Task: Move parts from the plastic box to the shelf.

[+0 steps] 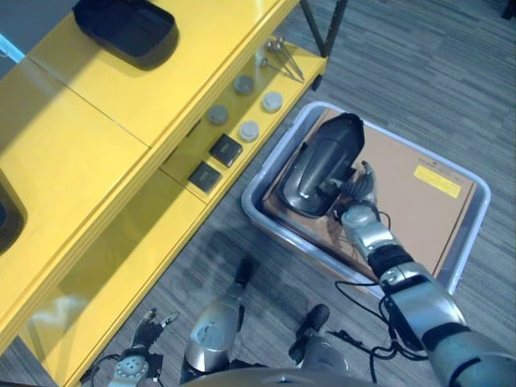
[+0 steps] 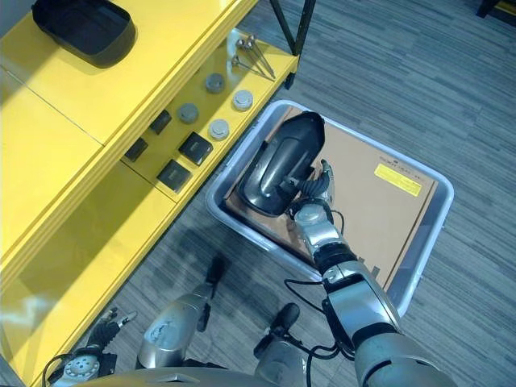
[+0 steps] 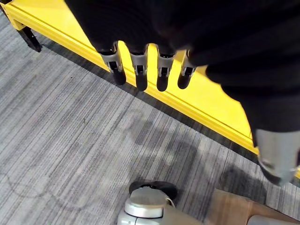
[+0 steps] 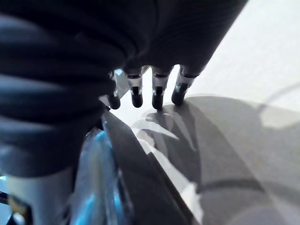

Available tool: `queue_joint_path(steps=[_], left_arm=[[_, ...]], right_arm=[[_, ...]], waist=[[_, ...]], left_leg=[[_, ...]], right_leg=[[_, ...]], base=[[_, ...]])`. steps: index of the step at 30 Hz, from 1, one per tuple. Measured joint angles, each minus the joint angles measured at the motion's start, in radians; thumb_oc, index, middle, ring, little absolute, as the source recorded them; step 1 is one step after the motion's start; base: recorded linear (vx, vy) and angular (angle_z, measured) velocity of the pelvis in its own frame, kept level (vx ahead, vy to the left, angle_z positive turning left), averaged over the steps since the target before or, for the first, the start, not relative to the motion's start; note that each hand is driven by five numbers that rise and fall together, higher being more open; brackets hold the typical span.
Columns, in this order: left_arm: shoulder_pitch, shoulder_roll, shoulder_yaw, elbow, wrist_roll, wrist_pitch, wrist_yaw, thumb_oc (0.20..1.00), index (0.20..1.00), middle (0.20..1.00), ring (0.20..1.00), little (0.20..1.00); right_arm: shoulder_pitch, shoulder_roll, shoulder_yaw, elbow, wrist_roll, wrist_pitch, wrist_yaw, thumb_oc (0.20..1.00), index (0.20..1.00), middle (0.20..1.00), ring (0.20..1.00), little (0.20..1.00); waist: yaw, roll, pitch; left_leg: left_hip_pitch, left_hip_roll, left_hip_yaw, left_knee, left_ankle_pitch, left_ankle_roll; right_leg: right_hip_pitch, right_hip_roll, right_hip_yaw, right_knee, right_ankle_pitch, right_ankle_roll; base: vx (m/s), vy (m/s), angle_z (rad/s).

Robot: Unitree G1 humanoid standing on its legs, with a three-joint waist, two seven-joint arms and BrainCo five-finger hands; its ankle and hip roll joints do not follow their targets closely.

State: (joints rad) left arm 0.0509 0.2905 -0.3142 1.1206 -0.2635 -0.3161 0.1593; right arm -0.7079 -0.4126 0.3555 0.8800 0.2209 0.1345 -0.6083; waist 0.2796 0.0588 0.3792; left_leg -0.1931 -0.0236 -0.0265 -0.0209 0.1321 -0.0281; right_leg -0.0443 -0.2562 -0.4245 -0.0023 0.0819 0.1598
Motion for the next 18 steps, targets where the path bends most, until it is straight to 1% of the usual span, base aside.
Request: queue_joint_path(steps=[1,2,3,4,6,10,15,18], left_arm=[[0.0,-0.001,-0.005,-0.001,-0.003,0.0,0.0,1.0,1.0,1.0,1.0,1.0],[0.0,-0.002,-0.006,-0.001,-0.009,0.0,0.0,1.0,1.0,1.0,1.0,1.0],[-0.001,-0.002,-0.009,-0.001,-0.01,-0.001,0.001,1.0,1.0,1.0,1.0,1.0],[-0.001,-0.002,-0.011,-0.001,-0.013,0.0,0.001,1.0,1.0,1.0,1.0,1.0],[-0.001,-0.002,-0.013,-0.001,-0.019,-0.001,0.001,1.0,1.0,1.0,1.0,1.0],[-0.002,-0.002,-0.014,-0.001,-0.043,-0.001,0.0,1.0,1.0,1.0,1.0,1.0],[-0.003,-0.002,-0.015,-0.01,-0.05,-0.009,0.0,1.0,1.0,1.0,1.0,1.0],[-0.007,-0.002,-0.024,-0.012,-0.05,-0.011,0.0,1.0,1.0,1.0,1.0,1.0]], right_arm=[[-0.007,0.006,0.006,0.006,-0.01,0.002,-0.011,1.0,1.0,1.0,1.0,1.0],[-0.014,0.009,0.02,0.013,-0.027,0.003,-0.02,0.903,0.903,0.903,0.903,0.903],[-0.018,0.006,0.029,0.014,-0.032,0.003,-0.034,0.451,0.451,0.451,0.451,0.451],[-0.022,0.008,0.036,0.017,-0.033,0.003,-0.049,0.2,0.2,0.2,0.2,0.2],[-0.044,0.008,0.035,0.052,-0.048,0.013,-0.06,0.2,0.2,0.2,0.2,0.2],[-0.07,-0.036,0.055,0.076,-0.078,0.037,-0.061,0.2,0.2,0.2,0.2,0.2],[-0.072,-0.052,0.063,0.093,-0.093,0.045,-0.078,0.2,0.2,0.2,0.2,0.2],[-0.069,-0.054,0.063,0.102,-0.093,0.041,-0.083,0.2,0.2,0.2,0.2,0.2]], waist=[[0.001,0.001,-0.001],[0.001,0.001,-0.001],[0.001,0.002,-0.002],[0.0,0.003,-0.002],[0.002,0.004,-0.002],[0.004,0.009,-0.003],[0.004,0.032,-0.015],[-0.001,0.041,-0.02]], left_leg=[[-0.005,0.0,-0.001,0.0,0.0,-0.001],[-0.013,0.0,-0.001,0.0,0.002,-0.002],[-0.021,0.001,-0.003,0.0,0.005,-0.003],[-0.024,0.0,-0.003,0.0,0.006,-0.003],[-0.027,0.0,-0.006,0.001,0.006,-0.004],[-0.041,-0.001,-0.007,0.0,0.008,-0.006],[-0.04,-0.002,-0.012,0.0,0.014,0.001],[-0.034,-0.001,-0.014,-0.001,0.013,0.0]], right_leg=[[-0.007,-0.001,0.001,0.004,-0.001,0.0],[-0.017,-0.001,0.001,0.008,-0.001,0.001],[-0.027,-0.002,0.002,0.013,0.0,0.001],[-0.03,-0.002,0.001,0.014,0.0,0.001],[-0.033,-0.003,0.001,0.016,-0.001,0.001],[-0.05,-0.006,0.002,0.022,0.0,0.0],[-0.046,-0.006,-0.005,0.023,-0.003,0.006],[-0.039,-0.004,-0.007,0.023,-0.005,0.007]], base=[[-0.05,0.02,0.0],[-0.05,0.021,-0.01],[-0.05,0.022,0.01],[-0.04,0.026,0.01],[-0.04,0.03,0.01],[-0.01,0.006,0.0],[0.0,-0.007,0.03],[-0.01,-0.035,0.03]])
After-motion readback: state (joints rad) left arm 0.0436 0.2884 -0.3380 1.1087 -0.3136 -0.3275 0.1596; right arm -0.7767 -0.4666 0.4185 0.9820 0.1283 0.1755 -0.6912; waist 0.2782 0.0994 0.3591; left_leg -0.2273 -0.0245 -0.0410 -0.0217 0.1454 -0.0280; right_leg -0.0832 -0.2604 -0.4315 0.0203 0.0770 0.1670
